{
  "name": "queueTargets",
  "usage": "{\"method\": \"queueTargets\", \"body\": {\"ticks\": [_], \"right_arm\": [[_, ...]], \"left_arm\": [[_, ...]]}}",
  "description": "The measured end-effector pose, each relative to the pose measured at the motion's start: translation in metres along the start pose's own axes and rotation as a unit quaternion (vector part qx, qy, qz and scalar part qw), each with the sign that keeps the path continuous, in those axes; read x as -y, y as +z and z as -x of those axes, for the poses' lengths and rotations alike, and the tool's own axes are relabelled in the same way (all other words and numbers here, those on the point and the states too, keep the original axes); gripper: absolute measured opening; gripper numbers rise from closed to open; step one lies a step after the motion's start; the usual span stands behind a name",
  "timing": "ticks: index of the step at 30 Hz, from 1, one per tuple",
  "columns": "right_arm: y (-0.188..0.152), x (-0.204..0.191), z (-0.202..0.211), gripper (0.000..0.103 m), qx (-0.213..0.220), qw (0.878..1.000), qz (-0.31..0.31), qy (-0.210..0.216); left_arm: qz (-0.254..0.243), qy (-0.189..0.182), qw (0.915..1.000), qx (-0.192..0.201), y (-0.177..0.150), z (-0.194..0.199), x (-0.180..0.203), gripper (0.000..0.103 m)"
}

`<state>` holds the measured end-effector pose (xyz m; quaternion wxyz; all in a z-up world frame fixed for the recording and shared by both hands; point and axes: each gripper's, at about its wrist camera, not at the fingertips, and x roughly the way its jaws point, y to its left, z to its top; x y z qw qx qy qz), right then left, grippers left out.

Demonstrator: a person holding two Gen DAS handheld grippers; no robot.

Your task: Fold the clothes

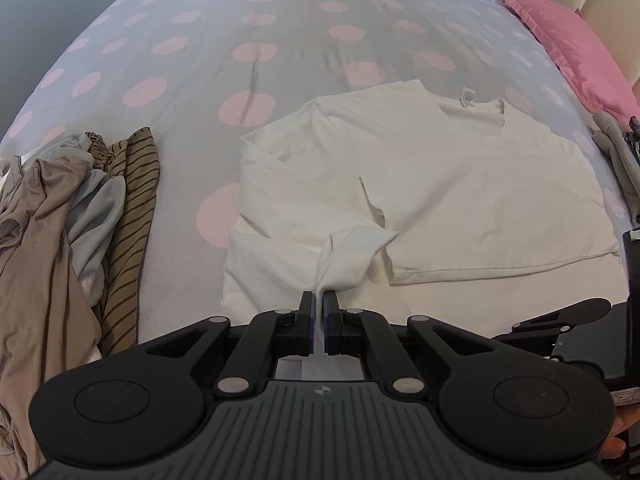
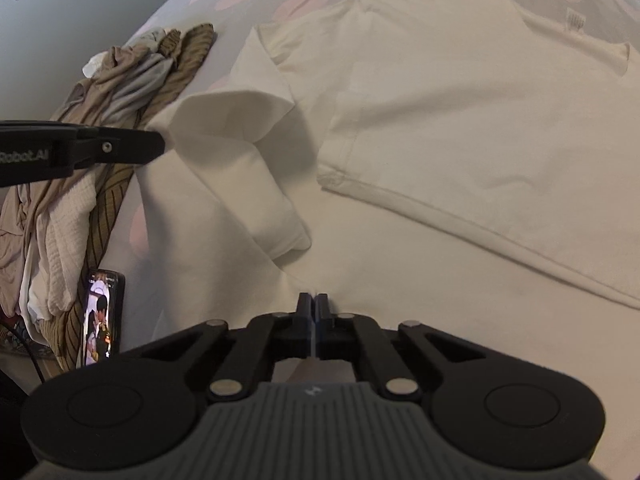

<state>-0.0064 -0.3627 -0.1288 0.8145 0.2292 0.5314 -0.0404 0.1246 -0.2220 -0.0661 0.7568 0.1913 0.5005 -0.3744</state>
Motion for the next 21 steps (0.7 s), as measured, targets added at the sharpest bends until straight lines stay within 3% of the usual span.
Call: {"method": "queueTargets", "body": {"ticks": [4, 6, 8, 12, 15, 21], "right_arm": [[0.004, 0.006, 0.034, 0.0, 0.034, 0.999, -0.004, 0.0], [0.007, 0.02, 0.059, 0.0, 0.066, 0.998, -0.019, -0.014], [0.011, 0.034, 0.083, 0.0, 0.098, 0.994, -0.034, -0.029], [0.019, 0.062, 0.133, 0.0, 0.162, 0.983, -0.064, -0.057], [0.025, 0.084, 0.17, 0.0, 0.21, 0.971, -0.087, -0.079], [0.026, 0.147, 0.186, 0.0, 0.226, 0.951, -0.166, -0.132]], "left_arm": [[0.009, -0.011, 0.9997, 0.018, 0.002, 0.01, -0.007, 0.004], [0.017, -0.015, 0.9992, 0.032, 0.004, 0.019, -0.011, 0.02], [0.032, -0.021, 0.9982, 0.047, 0.006, 0.028, -0.018, 0.026], [0.058, -0.022, 0.996, 0.064, 0.006, 0.038, -0.031, 0.029], [0.053, 0.004, 0.9968, 0.059, 0.004, 0.031, -0.033, 0.029], [0.041, 0.038, 0.9975, 0.044, -0.003, 0.02, -0.035, 0.029]]}}
